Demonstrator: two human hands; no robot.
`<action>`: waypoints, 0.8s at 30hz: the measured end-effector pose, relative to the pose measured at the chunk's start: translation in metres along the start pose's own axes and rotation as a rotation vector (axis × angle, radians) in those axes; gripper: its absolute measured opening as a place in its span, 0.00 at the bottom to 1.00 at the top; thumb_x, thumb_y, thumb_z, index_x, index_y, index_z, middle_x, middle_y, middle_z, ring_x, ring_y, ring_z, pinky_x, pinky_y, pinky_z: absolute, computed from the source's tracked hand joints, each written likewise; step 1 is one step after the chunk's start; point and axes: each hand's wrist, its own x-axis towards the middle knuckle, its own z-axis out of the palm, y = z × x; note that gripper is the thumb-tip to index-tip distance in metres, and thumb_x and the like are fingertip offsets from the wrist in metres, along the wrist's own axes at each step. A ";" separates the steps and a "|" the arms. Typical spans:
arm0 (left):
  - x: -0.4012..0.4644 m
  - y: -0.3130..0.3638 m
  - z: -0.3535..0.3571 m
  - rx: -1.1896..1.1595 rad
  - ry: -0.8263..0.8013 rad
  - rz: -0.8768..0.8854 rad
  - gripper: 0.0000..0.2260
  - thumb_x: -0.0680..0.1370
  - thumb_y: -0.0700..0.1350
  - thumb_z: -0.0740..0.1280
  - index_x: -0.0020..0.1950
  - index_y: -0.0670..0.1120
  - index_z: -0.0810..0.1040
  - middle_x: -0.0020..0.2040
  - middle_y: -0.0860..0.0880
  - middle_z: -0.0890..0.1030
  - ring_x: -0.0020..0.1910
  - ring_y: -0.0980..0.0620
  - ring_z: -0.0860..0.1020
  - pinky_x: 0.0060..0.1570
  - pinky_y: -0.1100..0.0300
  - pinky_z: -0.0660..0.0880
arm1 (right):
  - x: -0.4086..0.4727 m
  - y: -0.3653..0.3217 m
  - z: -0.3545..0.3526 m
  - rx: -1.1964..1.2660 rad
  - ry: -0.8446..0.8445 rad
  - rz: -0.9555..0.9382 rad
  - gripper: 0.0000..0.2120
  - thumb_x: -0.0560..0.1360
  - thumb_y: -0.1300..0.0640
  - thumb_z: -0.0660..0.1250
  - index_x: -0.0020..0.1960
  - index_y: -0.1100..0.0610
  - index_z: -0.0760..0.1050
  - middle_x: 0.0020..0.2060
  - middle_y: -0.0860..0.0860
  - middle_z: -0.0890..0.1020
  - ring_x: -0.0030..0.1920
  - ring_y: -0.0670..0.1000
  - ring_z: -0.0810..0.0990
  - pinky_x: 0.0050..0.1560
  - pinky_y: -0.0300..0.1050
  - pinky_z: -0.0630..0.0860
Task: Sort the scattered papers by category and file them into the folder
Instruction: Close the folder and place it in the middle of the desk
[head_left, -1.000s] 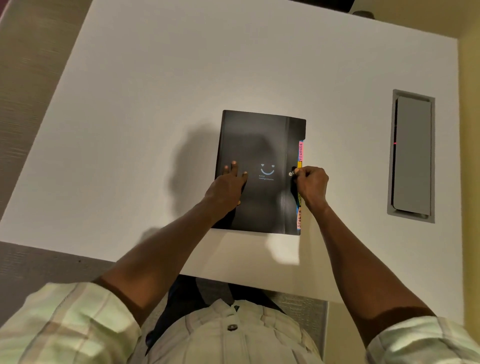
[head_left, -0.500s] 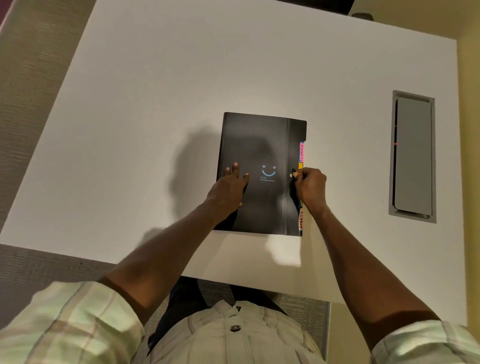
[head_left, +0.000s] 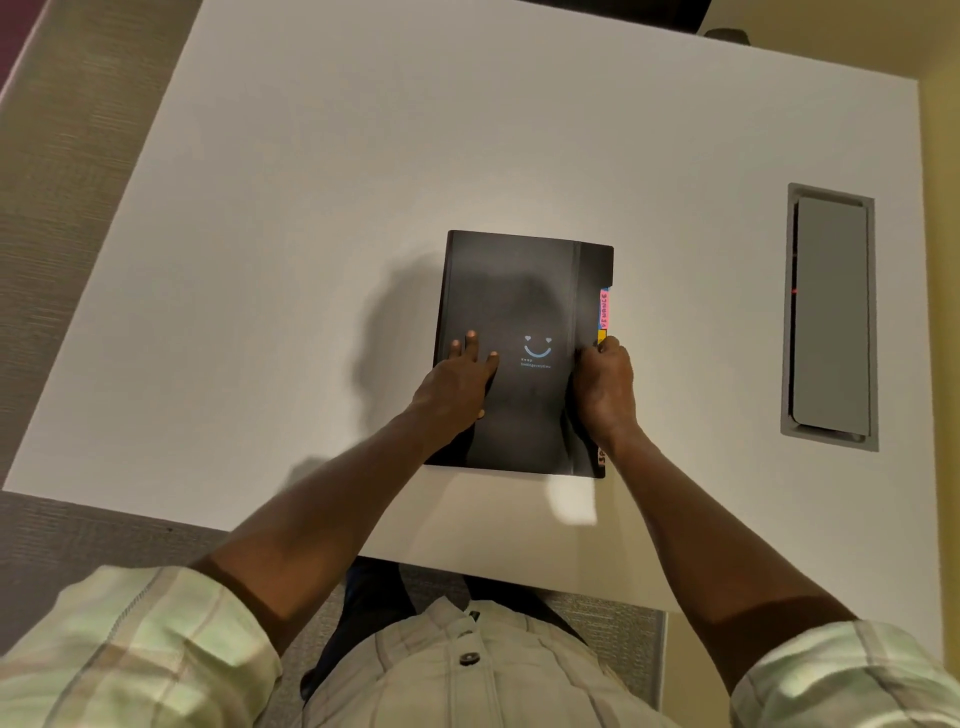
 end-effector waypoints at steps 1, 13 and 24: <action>0.000 0.000 0.000 0.000 -0.003 0.000 0.39 0.78 0.47 0.71 0.81 0.47 0.51 0.81 0.38 0.44 0.79 0.35 0.51 0.73 0.45 0.64 | 0.003 0.002 -0.001 0.025 0.018 0.020 0.08 0.77 0.62 0.59 0.43 0.64 0.73 0.44 0.59 0.76 0.41 0.58 0.75 0.37 0.46 0.68; 0.001 0.002 -0.002 0.009 -0.016 -0.011 0.39 0.78 0.48 0.71 0.81 0.47 0.50 0.81 0.38 0.43 0.79 0.36 0.50 0.73 0.45 0.63 | -0.002 0.007 -0.003 0.171 0.004 0.100 0.12 0.80 0.55 0.57 0.42 0.60 0.73 0.39 0.53 0.76 0.36 0.46 0.72 0.36 0.44 0.71; -0.001 0.004 -0.003 0.019 -0.025 -0.020 0.39 0.78 0.48 0.71 0.81 0.47 0.50 0.80 0.37 0.43 0.79 0.35 0.51 0.72 0.45 0.64 | 0.001 0.001 -0.006 -0.008 -0.088 0.047 0.09 0.79 0.52 0.51 0.45 0.54 0.67 0.47 0.52 0.74 0.44 0.56 0.74 0.48 0.55 0.74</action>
